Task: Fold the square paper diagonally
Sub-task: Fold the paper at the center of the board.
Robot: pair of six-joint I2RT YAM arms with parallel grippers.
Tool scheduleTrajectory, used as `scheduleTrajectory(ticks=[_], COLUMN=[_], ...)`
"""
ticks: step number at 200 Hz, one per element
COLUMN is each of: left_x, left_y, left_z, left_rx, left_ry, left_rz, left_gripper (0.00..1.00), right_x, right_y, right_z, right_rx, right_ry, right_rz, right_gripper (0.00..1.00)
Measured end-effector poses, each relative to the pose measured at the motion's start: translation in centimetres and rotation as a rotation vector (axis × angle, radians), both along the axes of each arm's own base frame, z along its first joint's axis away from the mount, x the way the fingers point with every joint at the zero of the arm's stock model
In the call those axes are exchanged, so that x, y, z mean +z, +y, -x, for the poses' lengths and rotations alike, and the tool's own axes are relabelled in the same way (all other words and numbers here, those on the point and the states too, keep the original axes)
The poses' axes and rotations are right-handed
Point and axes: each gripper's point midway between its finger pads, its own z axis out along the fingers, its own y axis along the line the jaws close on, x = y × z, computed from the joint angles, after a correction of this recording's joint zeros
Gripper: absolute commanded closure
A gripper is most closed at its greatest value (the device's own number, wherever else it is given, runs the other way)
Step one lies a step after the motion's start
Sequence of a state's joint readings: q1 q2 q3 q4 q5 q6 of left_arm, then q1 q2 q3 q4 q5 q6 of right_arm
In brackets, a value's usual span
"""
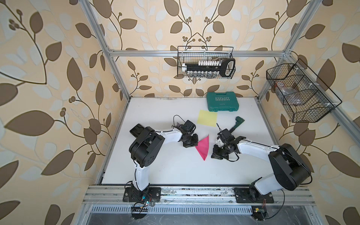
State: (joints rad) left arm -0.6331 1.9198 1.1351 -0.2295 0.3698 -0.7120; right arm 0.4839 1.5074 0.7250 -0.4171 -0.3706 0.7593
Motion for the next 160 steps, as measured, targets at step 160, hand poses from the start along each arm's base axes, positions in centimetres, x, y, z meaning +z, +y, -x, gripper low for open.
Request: scheduleTrajectory(ticks=[160], left_x=[0.0], left_y=[0.0], left_z=[0.0], left_rx=[-0.027], left_ry=[-0.002], left_rz=[0.003], left_gripper=[1.00], right_x=[3.2], right_y=[2.1], right_z=[-6.3], right_rx=[0.558], right_ry=[-0.305], right_rz=[0.119], right_gripper=[1.00])
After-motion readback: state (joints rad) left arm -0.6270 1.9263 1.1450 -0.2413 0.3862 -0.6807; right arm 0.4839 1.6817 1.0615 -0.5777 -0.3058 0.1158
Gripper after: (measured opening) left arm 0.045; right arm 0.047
